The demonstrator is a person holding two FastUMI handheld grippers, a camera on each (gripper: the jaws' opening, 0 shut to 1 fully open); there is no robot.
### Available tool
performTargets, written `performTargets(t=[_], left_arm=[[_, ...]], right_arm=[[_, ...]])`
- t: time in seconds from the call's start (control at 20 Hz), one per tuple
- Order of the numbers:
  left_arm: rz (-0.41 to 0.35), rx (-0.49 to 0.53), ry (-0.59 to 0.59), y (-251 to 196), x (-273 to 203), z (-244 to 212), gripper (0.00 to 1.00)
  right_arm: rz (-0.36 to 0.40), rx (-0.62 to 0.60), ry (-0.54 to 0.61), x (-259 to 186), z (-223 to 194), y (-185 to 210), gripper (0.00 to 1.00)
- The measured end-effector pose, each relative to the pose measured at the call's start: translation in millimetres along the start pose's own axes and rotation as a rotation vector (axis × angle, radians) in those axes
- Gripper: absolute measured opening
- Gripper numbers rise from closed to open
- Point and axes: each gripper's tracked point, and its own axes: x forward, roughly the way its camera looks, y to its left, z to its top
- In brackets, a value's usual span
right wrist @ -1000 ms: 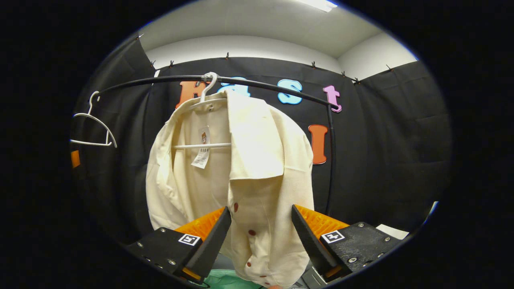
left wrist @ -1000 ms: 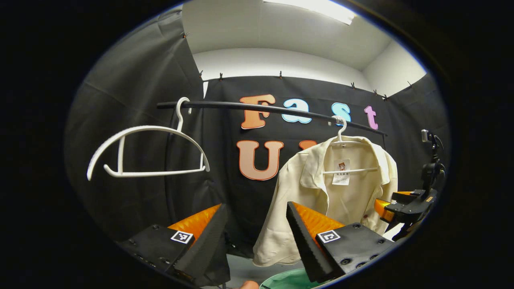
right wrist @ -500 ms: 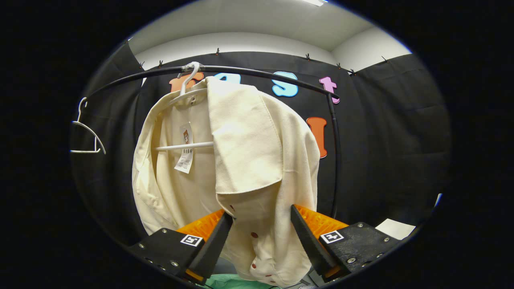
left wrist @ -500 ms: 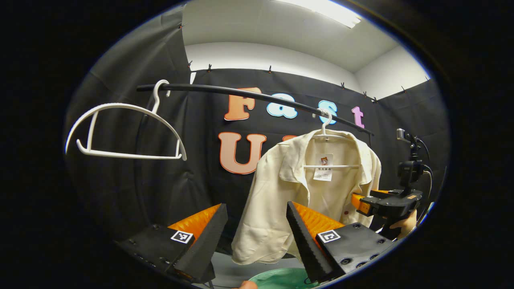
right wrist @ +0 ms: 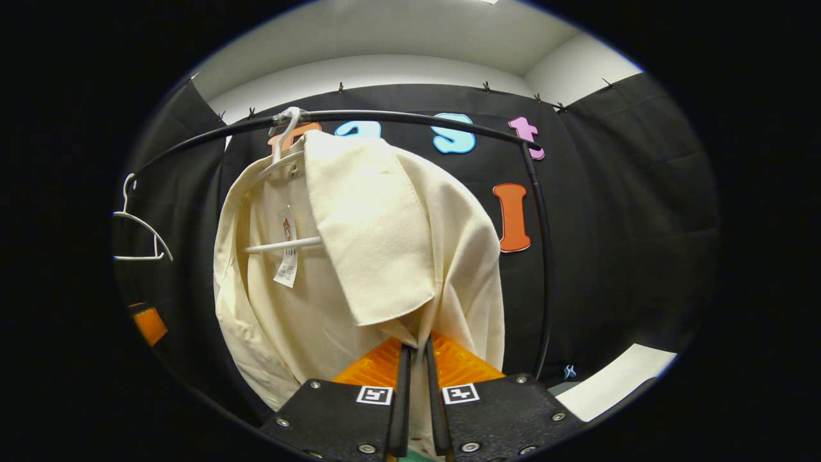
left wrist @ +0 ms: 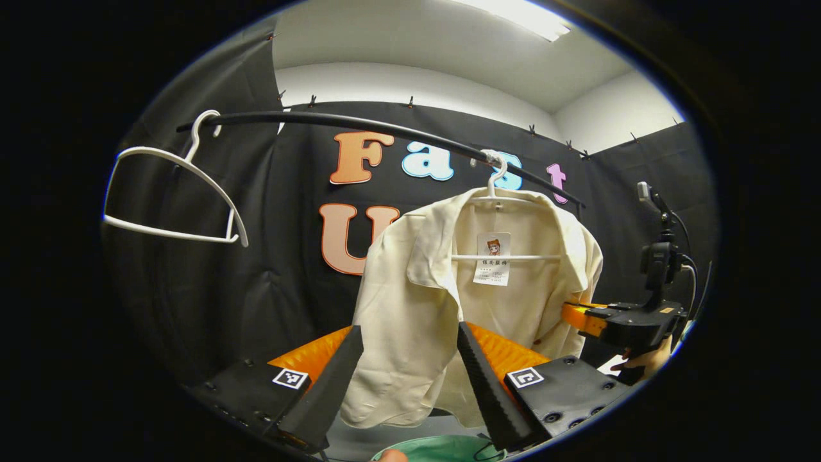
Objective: Grasp the clothes on the hanger with both hands and then place them into the laundry hamper below.
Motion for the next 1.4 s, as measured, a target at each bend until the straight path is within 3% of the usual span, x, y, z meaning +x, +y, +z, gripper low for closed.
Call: performTargets(t=[0.3,0.55,0.85,1.1,1.15,1.2,1.4], left_arm=[[-0.084,-0.032,0.051,-41,43,-24,0.97],[-0.091,-0.031,0.125,-55,93,-51,0.97],[0.069,-0.084,0.147,-11,133,-71,1.00],[0.085,-0.063,0.154,-4,138,-74,0.93],[0.076,-0.045,0.157,-5,139,-74,0.78],[0.064,-0.030,0.158,-8,140,-74,0.74],[0.075,0.035,0.167,-6,137,-69,0.25]], right_arm=[[0.053,-0.101,-0.025,-15,4,5,0.02],[0.094,-0.055,-0.012,-27,4,1,0.01],[0.112,-0.057,-0.029,-39,7,-19,0.01],[0.105,-0.061,-0.054,-53,19,-30,0.01],[0.102,-0.059,-0.057,-55,21,-32,0.02],[0.102,-0.055,-0.060,-57,24,-34,0.01],[0.098,-0.041,-0.079,-67,38,-41,0.02]])
